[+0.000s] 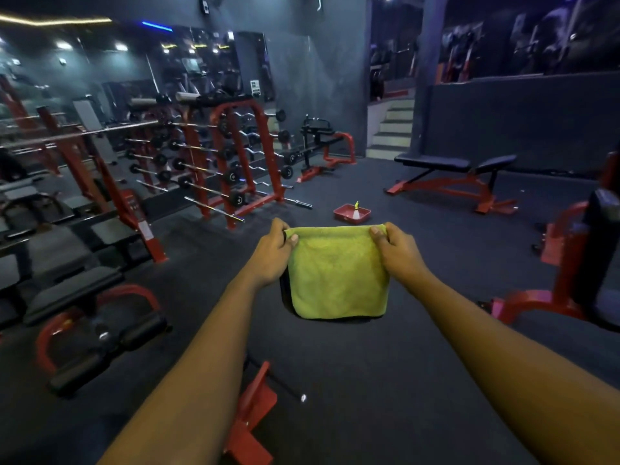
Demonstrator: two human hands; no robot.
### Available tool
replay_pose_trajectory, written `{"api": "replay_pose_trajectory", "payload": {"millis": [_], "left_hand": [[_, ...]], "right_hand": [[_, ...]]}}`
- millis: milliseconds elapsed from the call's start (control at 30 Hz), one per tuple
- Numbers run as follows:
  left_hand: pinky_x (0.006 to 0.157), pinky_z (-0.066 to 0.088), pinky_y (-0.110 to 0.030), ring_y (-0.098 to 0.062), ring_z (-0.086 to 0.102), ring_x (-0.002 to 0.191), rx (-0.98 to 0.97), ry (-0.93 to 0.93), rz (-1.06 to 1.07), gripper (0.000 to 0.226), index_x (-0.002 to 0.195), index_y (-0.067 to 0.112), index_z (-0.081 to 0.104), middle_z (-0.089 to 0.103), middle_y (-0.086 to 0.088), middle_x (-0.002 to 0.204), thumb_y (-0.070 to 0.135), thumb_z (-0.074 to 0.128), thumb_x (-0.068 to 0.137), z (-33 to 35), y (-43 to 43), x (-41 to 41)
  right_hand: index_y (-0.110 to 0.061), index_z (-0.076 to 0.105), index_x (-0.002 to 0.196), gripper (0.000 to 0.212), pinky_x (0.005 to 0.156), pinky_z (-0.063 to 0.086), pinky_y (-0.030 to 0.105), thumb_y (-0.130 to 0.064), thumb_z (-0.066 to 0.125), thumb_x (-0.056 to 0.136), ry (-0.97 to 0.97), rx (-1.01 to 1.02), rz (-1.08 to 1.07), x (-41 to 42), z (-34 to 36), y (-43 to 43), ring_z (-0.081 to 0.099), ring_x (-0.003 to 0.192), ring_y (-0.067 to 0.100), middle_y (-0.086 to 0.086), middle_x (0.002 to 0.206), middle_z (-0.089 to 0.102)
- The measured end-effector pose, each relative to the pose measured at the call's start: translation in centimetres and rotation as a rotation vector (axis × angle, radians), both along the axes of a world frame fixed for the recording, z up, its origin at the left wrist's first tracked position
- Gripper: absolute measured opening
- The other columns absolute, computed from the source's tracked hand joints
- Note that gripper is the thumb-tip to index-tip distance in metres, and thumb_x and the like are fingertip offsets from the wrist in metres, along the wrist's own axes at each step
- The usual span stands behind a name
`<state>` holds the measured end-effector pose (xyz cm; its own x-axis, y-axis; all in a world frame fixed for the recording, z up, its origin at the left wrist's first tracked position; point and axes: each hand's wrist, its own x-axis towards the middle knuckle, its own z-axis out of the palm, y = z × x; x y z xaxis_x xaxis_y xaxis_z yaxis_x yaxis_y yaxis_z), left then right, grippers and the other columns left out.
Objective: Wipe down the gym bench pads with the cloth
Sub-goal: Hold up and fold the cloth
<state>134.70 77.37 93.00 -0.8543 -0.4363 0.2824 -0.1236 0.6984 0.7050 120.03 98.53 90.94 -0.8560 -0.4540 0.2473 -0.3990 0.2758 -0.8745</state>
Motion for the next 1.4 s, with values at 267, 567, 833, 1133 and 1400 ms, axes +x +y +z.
{"api": "replay_pose_trajectory", "payload": {"millis": [267,567,833,1133,1400], "left_hand": [[0.062,0.04,-0.033,-0.015,0.05,0.071,0.0,-0.004,0.036,0.018,0.099,0.016,0.039,0.054,-0.003,0.083,0.032,0.043,0.105,-1.9,-13.4,-23.6],[0.057,0.036,-0.031,-0.013,0.049,0.067,0.007,-0.013,0.166,0.018,0.103,0.012,0.039,0.053,-0.001,0.078,0.029,0.043,0.105,-0.8,-29.9,-43.7],[0.061,0.041,-0.032,-0.016,0.053,0.072,0.008,-0.044,0.161,0.018,0.101,0.015,0.037,0.055,-0.003,0.083,0.031,0.043,0.105,-3.1,-49.3,-59.2],[0.064,0.038,-0.026,-0.01,0.054,0.081,0.018,-0.08,0.08,0.013,0.101,0.018,0.036,0.055,0.002,0.089,0.027,0.045,0.105,-1.8,-69.2,-80.4],[0.064,0.043,-0.022,-0.02,0.059,0.087,0.019,-0.11,0.021,0.02,0.106,0.008,0.041,0.061,-0.015,0.102,0.026,0.047,0.104,-4.4,-83.1,-102.1]], "right_hand": [[-0.022,0.046,0.073,0.035,0.059,0.037,0.03,-0.032,0.048,0.107,0.046,-0.005,0.05,-24.7,-1.3,-13.8,0.046,0.065,0.011,0.0,0.074,0.05],[0.003,0.061,0.104,0.036,0.059,0.038,0.009,-0.028,0.045,0.107,0.034,0.014,0.174,-47.8,-0.9,-33.2,0.052,0.079,0.015,0.017,0.094,0.063],[-0.014,0.049,0.081,0.032,0.061,0.037,0.026,-0.032,0.045,0.107,0.08,0.052,0.21,-63.4,-2.6,-52.1,0.048,0.07,0.012,0.004,0.077,0.054],[-0.021,0.047,0.078,0.033,0.062,0.036,0.028,-0.034,0.044,0.108,0.024,0.053,0.104,-81.9,-2.5,-70.2,0.049,0.071,0.011,-0.001,0.076,0.053],[-0.005,0.053,0.085,0.036,0.061,0.037,0.03,-0.033,0.045,0.108,-0.036,0.018,0.039,-102.7,-5.6,-83.3,0.049,0.07,0.014,0.002,0.075,0.052]]}}
